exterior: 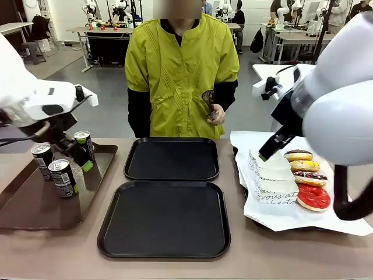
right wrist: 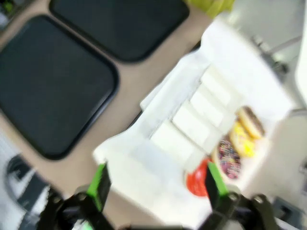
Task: Set up donuts and drinks on trays.
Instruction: Pick up one Pepsi coke and place it on the Flat Tray.
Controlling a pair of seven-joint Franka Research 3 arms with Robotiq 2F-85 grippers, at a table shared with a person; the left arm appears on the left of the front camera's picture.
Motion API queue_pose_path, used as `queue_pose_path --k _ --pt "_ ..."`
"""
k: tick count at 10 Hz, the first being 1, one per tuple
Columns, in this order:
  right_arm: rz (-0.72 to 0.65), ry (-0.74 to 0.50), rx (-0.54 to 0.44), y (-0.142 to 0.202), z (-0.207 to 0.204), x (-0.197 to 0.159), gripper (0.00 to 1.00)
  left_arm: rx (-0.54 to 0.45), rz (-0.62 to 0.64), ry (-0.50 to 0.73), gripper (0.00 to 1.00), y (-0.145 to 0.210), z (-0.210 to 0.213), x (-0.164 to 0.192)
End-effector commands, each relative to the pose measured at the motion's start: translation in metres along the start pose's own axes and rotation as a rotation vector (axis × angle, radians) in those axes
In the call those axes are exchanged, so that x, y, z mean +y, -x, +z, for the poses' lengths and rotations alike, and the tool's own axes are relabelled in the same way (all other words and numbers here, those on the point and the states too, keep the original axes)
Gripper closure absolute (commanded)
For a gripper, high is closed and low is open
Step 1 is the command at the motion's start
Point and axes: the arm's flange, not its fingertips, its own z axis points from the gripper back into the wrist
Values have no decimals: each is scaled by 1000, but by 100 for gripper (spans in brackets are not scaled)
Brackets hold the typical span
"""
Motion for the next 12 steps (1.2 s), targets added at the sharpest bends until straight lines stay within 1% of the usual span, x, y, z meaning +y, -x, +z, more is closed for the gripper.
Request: queue_pose_path --k 1,2,3,6,7,8,9,10,11,12 --pt "-16 -74 -49 160 -25 53 0 -6 16 57 0 116 -24 -39" --pt "-28 -72 -44 158 -35 51 0 18 44 -20 0 112 -32 -39" --pt "0 -23 -2 8 21 7 0 15 3 33 0 10 17 -9" --pt "0 -23 -2 8 21 7 0 15 3 33 0 10 17 -9" --pt "-3 -38 0 13 31 10 0 29 11 26 0 15 23 -14" --pt "-124 -247 -80 23 18 -10 0 -52 151 273 0 17 17 7" --pt "-228 -432 -161 37 7 -31 0 -125 254 461 0 22 12 27" --pt "-328 -581 -221 56 -7 -52 0 -180 346 626 0 34 5 46" --pt "-400 -692 -258 73 -19 -66 0 -229 413 743 0 48 -1 59" --pt "-475 -785 -279 88 -31 -77 0 -251 481 830 0 61 -6 71"
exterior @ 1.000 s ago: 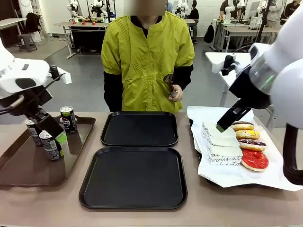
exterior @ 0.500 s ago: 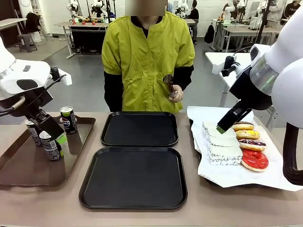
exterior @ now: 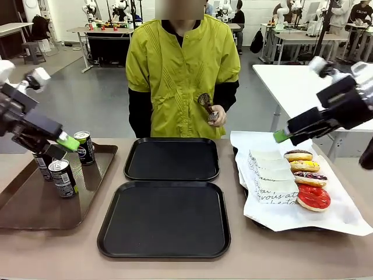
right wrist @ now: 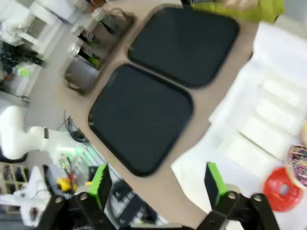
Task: Set up donuts and drinks on trays.
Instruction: Pick up one Pepsi coke and place it on the Flat Tray.
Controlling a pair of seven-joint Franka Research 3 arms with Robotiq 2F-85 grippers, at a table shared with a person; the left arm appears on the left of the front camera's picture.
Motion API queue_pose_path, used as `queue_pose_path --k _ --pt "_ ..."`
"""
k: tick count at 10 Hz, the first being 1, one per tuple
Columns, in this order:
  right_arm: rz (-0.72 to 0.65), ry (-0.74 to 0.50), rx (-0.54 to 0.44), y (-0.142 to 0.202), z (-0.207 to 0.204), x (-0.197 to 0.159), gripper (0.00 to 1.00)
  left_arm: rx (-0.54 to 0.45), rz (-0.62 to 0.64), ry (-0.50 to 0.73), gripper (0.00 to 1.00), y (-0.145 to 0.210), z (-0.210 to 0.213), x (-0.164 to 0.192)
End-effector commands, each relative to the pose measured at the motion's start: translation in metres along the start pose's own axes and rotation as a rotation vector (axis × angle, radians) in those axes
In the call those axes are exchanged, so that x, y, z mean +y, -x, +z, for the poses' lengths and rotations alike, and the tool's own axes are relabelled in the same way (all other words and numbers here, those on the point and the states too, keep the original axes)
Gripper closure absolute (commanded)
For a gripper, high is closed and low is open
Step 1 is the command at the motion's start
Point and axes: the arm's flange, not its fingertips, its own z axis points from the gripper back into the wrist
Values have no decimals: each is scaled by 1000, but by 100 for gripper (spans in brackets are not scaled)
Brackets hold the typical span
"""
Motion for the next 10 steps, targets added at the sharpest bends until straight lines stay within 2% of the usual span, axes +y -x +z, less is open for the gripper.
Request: queue_pose_path --k 1,3,5,7,10 --pt "-196 -236 -63 59 -15 -46 0 -93 172 205 0 32 4 34" --pt "-311 -287 -107 84 2 -84 0 -149 277 241 0 60 38 64" --pt "-377 -260 -150 108 27 -108 0 -190 347 187 0 83 72 81" --pt "-429 -207 -194 133 59 -117 0 -231 377 135 0 100 103 89" --pt "-462 -195 -254 166 109 -124 0 -265 408 97 0 118 132 95"
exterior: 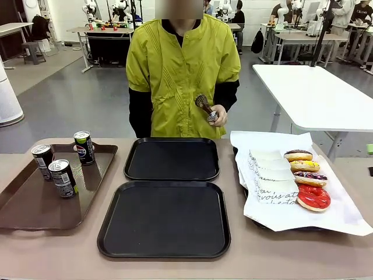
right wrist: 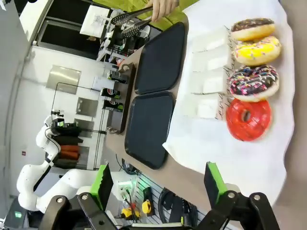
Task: Set up donuts and drinks on trays.
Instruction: Pick up one Pepsi coke and place it on the Flat Tray.
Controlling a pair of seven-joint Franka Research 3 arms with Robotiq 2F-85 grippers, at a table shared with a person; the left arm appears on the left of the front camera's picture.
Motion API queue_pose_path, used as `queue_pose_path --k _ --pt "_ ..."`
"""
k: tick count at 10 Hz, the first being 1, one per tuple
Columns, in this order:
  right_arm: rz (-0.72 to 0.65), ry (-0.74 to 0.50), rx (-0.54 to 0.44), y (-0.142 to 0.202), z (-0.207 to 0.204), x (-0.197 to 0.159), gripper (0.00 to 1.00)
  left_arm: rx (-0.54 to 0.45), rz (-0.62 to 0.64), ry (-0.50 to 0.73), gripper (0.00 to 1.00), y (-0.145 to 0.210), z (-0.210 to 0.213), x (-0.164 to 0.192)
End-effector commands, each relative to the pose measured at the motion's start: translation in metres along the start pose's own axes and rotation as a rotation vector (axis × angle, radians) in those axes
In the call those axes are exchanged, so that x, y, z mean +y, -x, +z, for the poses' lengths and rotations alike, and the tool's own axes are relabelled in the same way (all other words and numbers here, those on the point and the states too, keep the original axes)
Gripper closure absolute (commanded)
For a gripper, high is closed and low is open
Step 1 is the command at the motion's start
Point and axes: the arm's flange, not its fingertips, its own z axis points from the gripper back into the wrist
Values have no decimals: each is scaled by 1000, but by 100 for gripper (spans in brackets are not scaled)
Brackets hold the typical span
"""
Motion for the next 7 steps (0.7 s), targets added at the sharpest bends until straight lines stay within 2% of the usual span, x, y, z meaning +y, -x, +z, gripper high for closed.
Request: queue_pose_path --k 1,4,5,6,7 --pt "19 6 -23 39 13 7 0 -8 -18 -31 0 20 1 0" --pt "2 9 -23 42 31 2 0 -47 -13 -56 0 23 17 0" --pt "10 8 -1 39 24 6 0 -40 -4 -27 0 8 16 -1" --pt "-15 13 -47 30 44 4 0 -40 -4 -27 0 8 16 -1" --pt "-15 13 -47 30 44 4 0 -40 -4 -27 0 8 16 -1"
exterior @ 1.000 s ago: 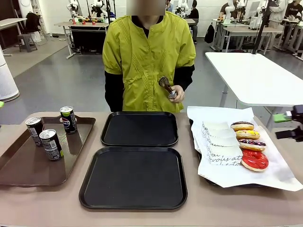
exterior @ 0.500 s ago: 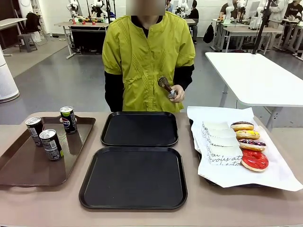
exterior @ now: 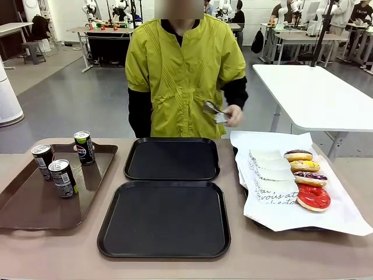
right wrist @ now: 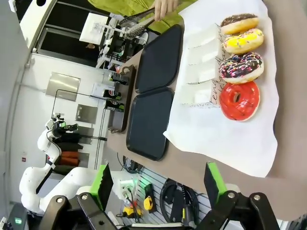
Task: Set up donuts and drinks on trays.
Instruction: Pick up one Pepsi coke and place it on the Flat Tray.
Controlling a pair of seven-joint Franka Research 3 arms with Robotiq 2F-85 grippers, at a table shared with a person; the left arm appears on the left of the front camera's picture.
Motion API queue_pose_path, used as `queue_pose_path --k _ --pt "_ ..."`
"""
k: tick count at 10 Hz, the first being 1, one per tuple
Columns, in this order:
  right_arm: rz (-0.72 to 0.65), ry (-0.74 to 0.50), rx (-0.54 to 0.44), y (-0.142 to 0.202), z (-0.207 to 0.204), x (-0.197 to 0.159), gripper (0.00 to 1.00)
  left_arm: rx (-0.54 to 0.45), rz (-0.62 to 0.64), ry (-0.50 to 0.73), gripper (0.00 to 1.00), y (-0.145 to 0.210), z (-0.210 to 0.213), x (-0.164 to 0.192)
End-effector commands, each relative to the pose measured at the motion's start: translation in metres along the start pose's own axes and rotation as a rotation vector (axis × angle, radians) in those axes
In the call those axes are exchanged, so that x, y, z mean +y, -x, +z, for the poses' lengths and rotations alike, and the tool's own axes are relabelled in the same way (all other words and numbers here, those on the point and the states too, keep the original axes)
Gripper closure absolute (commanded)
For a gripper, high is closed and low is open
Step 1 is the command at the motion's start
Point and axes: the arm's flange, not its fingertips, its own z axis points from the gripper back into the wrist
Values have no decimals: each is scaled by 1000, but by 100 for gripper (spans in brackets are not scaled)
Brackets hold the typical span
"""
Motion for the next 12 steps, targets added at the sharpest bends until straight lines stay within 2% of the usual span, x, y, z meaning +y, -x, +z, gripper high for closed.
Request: queue_pose_path --k 1,11,12 --pt "0 2 -9 0 2 -2 0 9 -1 4 0 -1 -3 0" --pt "0 2 -9 0 2 -2 0 3 1 -1 0 0 -1 0" --pt "0 2 -9 0 2 -2 0 -54 -74 -169 0 -13 3 -15"
